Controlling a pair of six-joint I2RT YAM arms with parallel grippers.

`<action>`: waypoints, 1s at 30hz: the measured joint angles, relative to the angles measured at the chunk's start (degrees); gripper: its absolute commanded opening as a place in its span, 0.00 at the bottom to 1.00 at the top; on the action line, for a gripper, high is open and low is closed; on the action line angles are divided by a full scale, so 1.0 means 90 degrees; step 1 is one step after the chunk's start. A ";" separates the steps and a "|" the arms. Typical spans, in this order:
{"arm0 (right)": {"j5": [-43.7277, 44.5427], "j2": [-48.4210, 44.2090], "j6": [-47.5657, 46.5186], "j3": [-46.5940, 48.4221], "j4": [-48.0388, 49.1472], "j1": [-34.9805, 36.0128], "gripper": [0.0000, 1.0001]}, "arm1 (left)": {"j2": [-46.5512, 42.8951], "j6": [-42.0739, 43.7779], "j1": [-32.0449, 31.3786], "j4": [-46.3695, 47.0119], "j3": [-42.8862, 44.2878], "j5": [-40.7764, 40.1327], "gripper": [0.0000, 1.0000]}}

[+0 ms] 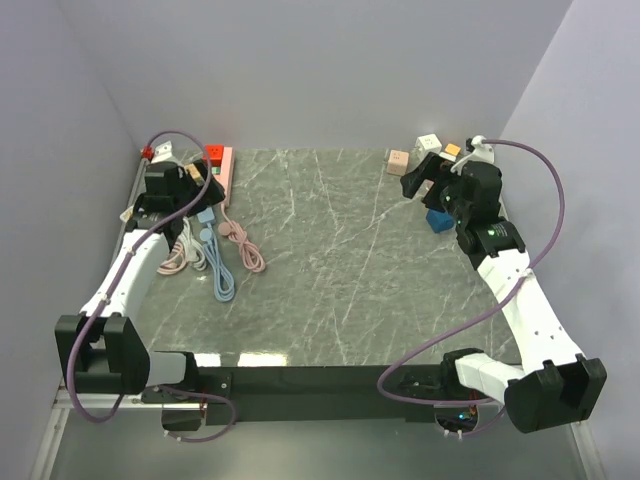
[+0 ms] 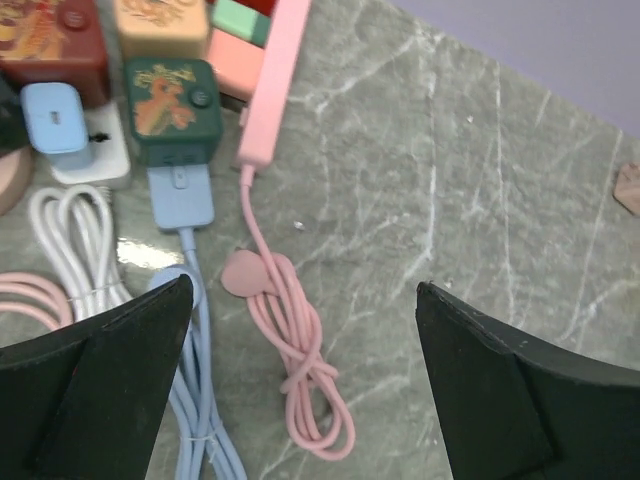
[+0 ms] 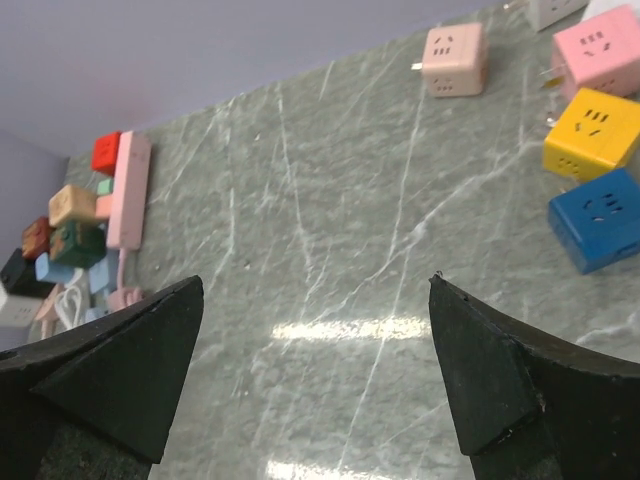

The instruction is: Pull the plug off the socket

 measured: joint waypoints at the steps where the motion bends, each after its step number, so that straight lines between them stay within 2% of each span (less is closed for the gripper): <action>1: -0.0078 -0.0012 0.0027 0.0000 -0.0024 0.0007 1.00 | 0.0032 0.0005 0.0000 -0.0034 0.0046 0.0036 0.99; 4: -0.0233 -0.0073 0.0119 0.0000 -0.0095 0.0044 1.00 | 0.0617 0.0083 -0.0036 -0.0469 0.0845 0.0284 0.99; 7: -0.0308 -0.0095 0.0168 0.0002 -0.0240 0.0092 1.00 | 0.1605 0.0243 -0.0134 -0.0843 0.2057 0.0277 0.99; 14: -0.0432 -0.0095 0.0231 0.0000 -0.0457 0.0158 1.00 | 0.4017 0.0678 -0.0631 -0.2125 0.4648 -0.0585 0.99; 21: -0.0542 -0.0143 0.0277 -0.0143 -0.0522 0.0187 1.00 | 0.4864 0.0865 -0.0845 -0.2786 0.4906 -0.1132 0.99; 30: -0.0571 -0.0097 0.0226 -0.0260 -0.0551 0.0197 1.00 | 0.5423 0.1275 -0.0784 -0.2861 0.5442 -0.1603 0.99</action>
